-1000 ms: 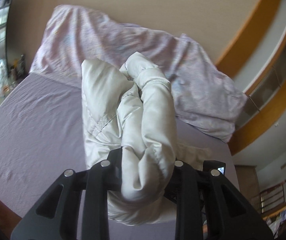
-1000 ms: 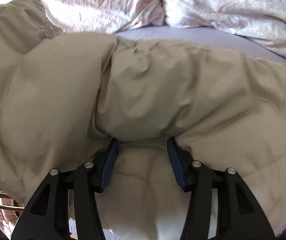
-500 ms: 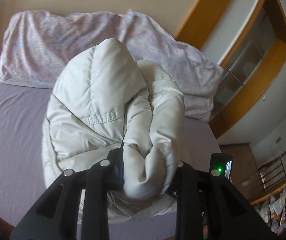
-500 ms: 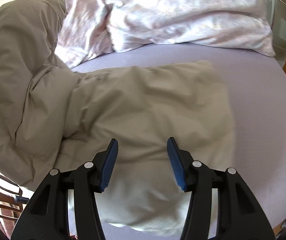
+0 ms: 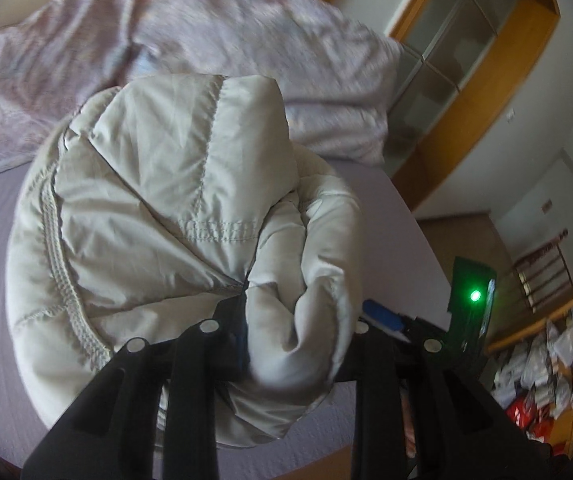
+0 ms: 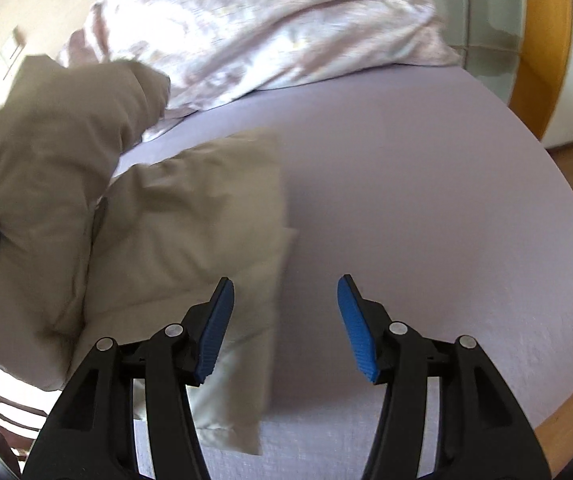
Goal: Fold large clothes
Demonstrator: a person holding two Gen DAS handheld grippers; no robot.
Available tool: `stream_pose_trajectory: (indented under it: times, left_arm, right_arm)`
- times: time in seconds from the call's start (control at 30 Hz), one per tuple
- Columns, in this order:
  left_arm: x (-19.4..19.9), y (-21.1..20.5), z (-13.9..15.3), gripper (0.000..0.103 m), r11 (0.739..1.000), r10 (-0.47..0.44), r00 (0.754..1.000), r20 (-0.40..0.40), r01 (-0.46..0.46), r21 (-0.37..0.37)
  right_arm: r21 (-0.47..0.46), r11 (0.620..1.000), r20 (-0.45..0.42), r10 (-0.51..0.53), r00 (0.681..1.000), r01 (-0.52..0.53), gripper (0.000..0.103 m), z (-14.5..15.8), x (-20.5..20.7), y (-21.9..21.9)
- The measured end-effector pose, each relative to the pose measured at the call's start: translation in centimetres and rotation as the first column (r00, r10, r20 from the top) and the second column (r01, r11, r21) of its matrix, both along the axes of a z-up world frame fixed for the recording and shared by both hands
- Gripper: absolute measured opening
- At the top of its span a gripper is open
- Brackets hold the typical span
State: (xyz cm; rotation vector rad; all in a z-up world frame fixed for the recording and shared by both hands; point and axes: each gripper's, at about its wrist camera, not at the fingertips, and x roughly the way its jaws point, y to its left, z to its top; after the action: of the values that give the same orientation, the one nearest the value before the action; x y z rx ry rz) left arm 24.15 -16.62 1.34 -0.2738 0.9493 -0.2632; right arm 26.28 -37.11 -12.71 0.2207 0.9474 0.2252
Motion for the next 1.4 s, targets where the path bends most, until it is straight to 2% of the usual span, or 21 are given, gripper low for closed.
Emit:
stream_pose_trajectory:
  times: [0.13,0.2,0.27,0.4,0.53,0.7,0.83,0.97,1.1,1.27,1.4]
  left_arm:
    - [0.5,-3.1,-1.1,0.03,0.998,-0.059,0.998,-0.036,0.06,0.022]
    - [0.4,-4.1,-0.9,0.036,0.995,-0.091,0.995,-0.039,0.092,0.034]
    - [0.4,-4.6,-0.3,0.05,0.994,-0.106,0.994,-0.03,0.107,0.038]
    - [0.7,-4.2,2.1,0.056,0.993,-0.116,0.993,0.017,0.116,0.01]
    - [0.7,-3.4,4.3,0.059,0.994,-0.097,0.992,0.077,0.093,0.049]
    - [1.4,-0.2,4.8,0.059,0.996,-0.011,0.996,0.085,0.003,0.091]
    - [1.8,2.9,4.6,0.059,0.991,0.062,0.995,0.082,-0.071,0.117]
    - [1.8,6.3,4.3,0.059,0.977,0.139,0.987,0.077,-0.15,0.152]
    - [2.1,10.4,3.4,0.062,0.952,0.245,0.967,0.064,-0.252,0.175]
    - [2.4,13.8,1.1,0.062,0.929,0.329,0.944,0.006,-0.325,0.176]
    - [2.7,13.8,-0.9,0.062,0.932,0.33,0.943,-0.039,-0.319,0.17]
  right_arm:
    - [0.022,0.998,-0.007,-0.061,0.998,0.061,0.056,-0.2,0.0,-2.7]
    - [0.034,0.996,-0.006,-0.084,0.996,0.084,0.056,0.0,-0.1,-3.9]
    - [0.048,0.994,-0.004,-0.098,0.995,0.098,0.056,0.3,0.0,-4.5]
    - [0.084,0.991,0.02,-0.106,0.994,0.104,0.056,2.0,0.5,-5.1]
    - [0.126,0.99,0.066,-0.071,0.995,0.062,0.056,4.6,1.1,-4.3]
    - [0.194,0.98,0.112,0.009,0.994,-0.031,0.056,7.7,1.8,-2.3]
    - [0.25,0.962,0.11,0.081,0.991,-0.106,0.056,8.9,2.8,-0.1]
    - [0.297,0.941,0.098,0.137,0.986,-0.16,0.056,9.4,3.4,1.9]
    - [0.333,0.922,0.098,0.173,0.98,-0.196,0.056,10.0,3.9,3.2]
    - [0.303,0.928,0.047,0.211,0.976,-0.216,0.056,9.6,4.8,5.7]
    - [0.297,0.935,0.017,0.2,0.98,-0.196,0.056,8.7,5.1,6.3]
